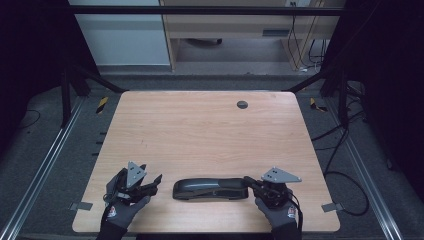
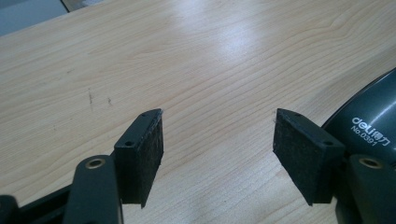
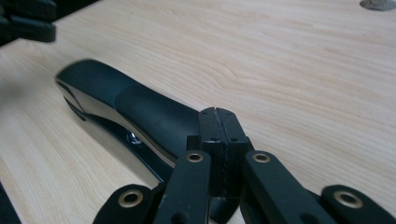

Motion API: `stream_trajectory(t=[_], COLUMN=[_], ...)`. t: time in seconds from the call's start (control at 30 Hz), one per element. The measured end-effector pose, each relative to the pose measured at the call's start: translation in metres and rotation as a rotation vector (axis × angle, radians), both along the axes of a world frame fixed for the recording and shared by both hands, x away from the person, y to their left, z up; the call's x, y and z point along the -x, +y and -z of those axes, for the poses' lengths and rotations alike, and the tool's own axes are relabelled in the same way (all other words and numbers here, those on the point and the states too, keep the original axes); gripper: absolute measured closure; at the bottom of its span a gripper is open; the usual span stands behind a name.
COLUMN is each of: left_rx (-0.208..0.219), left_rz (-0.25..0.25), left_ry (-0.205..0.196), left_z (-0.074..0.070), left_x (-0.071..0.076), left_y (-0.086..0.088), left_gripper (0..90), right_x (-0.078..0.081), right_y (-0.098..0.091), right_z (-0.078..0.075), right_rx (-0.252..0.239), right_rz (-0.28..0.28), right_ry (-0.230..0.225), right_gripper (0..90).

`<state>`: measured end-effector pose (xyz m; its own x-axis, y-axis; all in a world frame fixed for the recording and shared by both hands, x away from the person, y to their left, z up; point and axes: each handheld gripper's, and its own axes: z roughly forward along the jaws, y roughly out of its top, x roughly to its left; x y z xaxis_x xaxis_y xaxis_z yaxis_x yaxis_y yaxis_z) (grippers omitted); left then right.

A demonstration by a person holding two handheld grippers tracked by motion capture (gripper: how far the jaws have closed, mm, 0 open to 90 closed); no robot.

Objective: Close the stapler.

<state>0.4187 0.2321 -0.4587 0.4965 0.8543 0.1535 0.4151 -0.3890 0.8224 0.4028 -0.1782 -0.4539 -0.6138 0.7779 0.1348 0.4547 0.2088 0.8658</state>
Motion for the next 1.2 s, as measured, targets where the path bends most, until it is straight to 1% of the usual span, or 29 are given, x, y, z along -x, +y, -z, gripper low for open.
stream_trajectory(t=[0.07,0.13,0.3,0.33,0.4,0.47,0.57,0.6,0.67,0.7,0.73,0.83,0.93,1.0,1.07,1.2], left_rx=[0.001,0.002,0.001,0.000,-0.002,-0.001,-0.006,-0.006,-0.007,-0.008,-0.009,-0.010,-0.010,-0.012,-0.014,-0.020], left_rz=[0.000,0.002,0.004,0.003,0.004,0.003,0.003,0.002,0.000,-0.002,-0.002,-0.011,-0.024,-0.030,-0.034,-0.041], left_ry=[0.003,0.005,0.007,0.008,0.011,0.013,0.019,0.020,0.024,0.024,0.027,0.032,0.036,0.041,0.046,0.055], left_z=[0.000,0.000,0.001,0.001,0.002,0.002,0.003,0.003,0.004,0.005,0.005,0.006,0.008,0.009,0.010,0.013], left_x=[0.000,-0.001,-0.001,-0.001,-0.002,-0.002,-0.003,-0.004,-0.005,-0.005,-0.006,-0.008,-0.010,-0.011,-0.013,-0.016], left_y=[0.000,0.001,0.001,0.001,0.002,0.002,0.003,0.003,0.004,0.005,0.006,0.010,0.014,0.016,0.019,0.023], left_gripper=[33.2,33.2,33.2,33.2,33.2,33.1,33.2,33.2,33.2,33.2,33.2,33.1,33.1,33.1,33.1,32.5], right_x=[0.001,0.001,0.000,-0.001,-0.002,-0.004,-0.007,-0.008,-0.011,-0.012,-0.013,-0.018,-0.021,-0.022,-0.023,-0.026], right_y=[-0.002,-0.003,-0.002,-0.003,-0.005,-0.010,-0.021,-0.023,-0.032,-0.036,-0.040,-0.054,-0.066,-0.074,-0.081,-0.092], right_z=[-0.004,-0.008,-0.011,-0.011,-0.011,-0.011,-0.008,-0.007,-0.005,-0.003,-0.002,0.005,0.010,0.013,0.017,0.023], right_rx=[-0.043,-0.062,-0.049,-0.038,-0.043,-0.036,-0.013,-0.009,0.000,0.002,0.004,0.033,0.042,0.050,0.068,0.094], right_rz=[-0.012,-0.022,-0.013,0.004,0.021,0.046,0.103,0.117,0.158,0.165,0.178,0.220,0.255,0.275,0.294,0.324], right_ry=[-0.019,-0.044,-0.045,-0.058,-0.059,-0.066,-0.083,-0.080,-0.078,-0.078,-0.067,-0.045,-0.024,-0.017,-0.011,0.012], right_gripper=[90.0,88.5,83.5,81.5,79.5,76.8,69.9,67.8,59.7,57.3,55.3,47.3,41.3,38.9,36.3,34.6])
